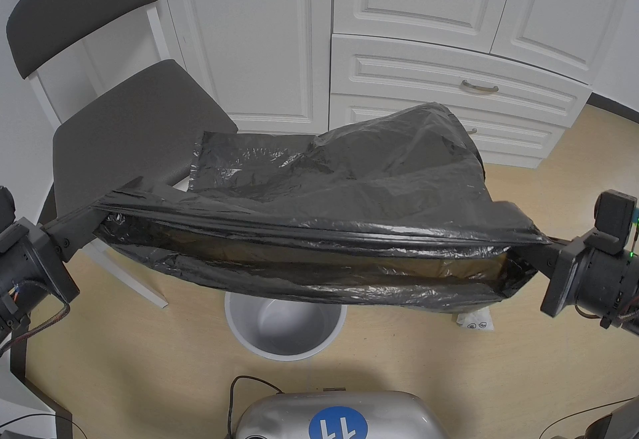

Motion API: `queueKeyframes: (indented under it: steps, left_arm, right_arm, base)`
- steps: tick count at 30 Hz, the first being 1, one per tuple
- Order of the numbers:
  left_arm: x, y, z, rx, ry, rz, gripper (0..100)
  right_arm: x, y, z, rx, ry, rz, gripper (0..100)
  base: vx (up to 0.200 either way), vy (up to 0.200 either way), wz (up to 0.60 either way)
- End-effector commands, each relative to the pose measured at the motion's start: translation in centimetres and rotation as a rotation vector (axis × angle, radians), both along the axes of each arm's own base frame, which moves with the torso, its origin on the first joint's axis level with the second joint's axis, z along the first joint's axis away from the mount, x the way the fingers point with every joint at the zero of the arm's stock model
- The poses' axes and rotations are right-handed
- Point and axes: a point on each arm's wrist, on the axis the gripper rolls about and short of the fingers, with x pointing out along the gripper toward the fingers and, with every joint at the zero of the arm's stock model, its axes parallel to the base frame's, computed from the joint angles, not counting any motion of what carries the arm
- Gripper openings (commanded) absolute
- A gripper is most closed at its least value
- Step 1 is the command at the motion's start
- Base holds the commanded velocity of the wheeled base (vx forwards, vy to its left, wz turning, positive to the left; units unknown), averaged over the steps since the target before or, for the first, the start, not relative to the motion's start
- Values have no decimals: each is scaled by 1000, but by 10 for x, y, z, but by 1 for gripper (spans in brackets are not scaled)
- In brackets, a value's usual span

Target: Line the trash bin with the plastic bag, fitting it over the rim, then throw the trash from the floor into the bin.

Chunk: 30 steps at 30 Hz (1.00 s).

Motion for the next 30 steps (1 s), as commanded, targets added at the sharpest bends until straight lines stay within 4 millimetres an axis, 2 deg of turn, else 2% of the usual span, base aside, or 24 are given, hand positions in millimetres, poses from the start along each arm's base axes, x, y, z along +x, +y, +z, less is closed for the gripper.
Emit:
queueKeyframes:
  steps: [1,4,9,15,20,25,30]
  left_arm:
    - [12,-6,-4,28,62,-19,0]
    - [12,-6,-7,68,127,-19,0]
    - [-2,-1,-9,133,205,-31,0]
    - [-13,3,-8,185,204,-43,0]
    - [-10,2,-9,189,209,-50,0]
    - [-7,-7,-16,184,206,-128,0]
    - [-10,-16,-24,141,92,-209,0]
  right_arm:
    - [-17,-19,5,-60,-2,14,0]
    - [-25,-26,-2,-138,33,64,0]
    - [-30,-30,-12,-229,67,130,0]
    - [-31,-31,-16,-262,61,140,0]
    - [-28,-28,-16,-258,62,146,0]
    - [-29,-18,-14,-123,19,261,0]
    - [-34,-9,-25,-14,-57,430,0]
  base:
    - [0,0,0]
    - [0,0,0]
    - [0,0,0]
    - [0,0,0]
    - [0,0,0]
    - [0,0,0]
    - [0,0,0]
